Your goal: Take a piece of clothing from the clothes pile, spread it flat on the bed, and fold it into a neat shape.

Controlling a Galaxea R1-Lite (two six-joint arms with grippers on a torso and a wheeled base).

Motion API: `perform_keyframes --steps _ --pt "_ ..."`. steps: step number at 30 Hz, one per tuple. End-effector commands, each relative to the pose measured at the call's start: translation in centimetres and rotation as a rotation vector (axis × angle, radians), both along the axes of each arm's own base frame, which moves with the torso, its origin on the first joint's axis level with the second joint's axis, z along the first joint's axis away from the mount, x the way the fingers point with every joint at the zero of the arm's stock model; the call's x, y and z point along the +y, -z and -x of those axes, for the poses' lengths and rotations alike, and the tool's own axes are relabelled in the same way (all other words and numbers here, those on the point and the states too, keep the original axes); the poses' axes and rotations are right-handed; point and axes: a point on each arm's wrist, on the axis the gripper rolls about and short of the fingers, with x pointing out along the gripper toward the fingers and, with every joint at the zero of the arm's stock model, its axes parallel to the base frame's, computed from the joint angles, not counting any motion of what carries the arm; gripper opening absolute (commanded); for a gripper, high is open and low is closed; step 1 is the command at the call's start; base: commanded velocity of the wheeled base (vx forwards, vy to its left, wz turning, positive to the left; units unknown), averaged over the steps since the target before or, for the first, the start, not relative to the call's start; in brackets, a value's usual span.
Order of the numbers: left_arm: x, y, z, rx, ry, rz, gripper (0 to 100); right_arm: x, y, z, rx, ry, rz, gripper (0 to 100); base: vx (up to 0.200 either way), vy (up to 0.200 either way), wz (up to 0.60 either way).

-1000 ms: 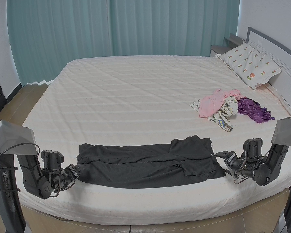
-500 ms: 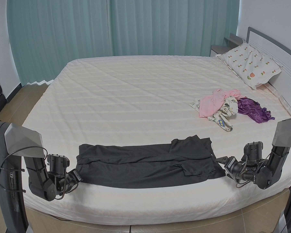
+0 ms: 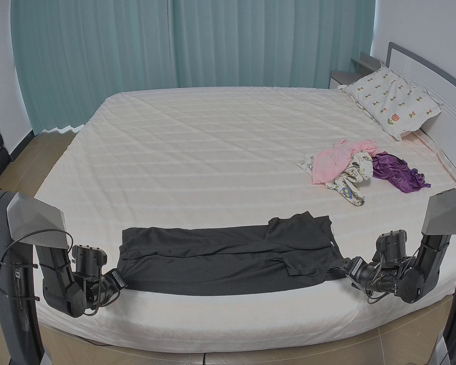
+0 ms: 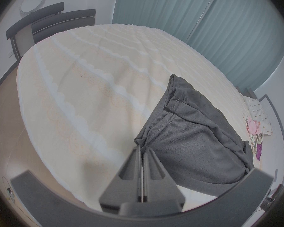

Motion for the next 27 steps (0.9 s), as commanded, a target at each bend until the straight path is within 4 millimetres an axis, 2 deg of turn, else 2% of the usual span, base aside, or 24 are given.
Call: perform_keyframes --steps 1,16,17,22,27 --pt "0.3 0.0 0.0 0.0 -0.012 0.001 0 0.4 1.2 0.0 0.032 -0.01 0.006 100 0.0 0.0 0.0" --pt "0.4 0.0 -0.1 -0.002 -0.015 0.003 0 1.5 2.9 -2.7 -0.036 0.04 0.068 100 0.0 0.0 0.0" --pt "0.4 0.0 -0.1 -0.002 -0.015 0.003 0 1.4 2.9 -2.7 -0.043 0.043 0.068 0 0.0 0.0 0.0" --pt "0.4 0.0 0.0 0.0 -0.015 0.003 0 1.2 2.4 -1.4 -0.026 0.05 0.085 0 0.0 0.0 0.0" --pt "0.5 0.1 0.3 0.012 -0.013 -0.001 0 0.6 2.1 -1.1 -0.023 0.065 0.09 0 0.0 0.0 0.0"
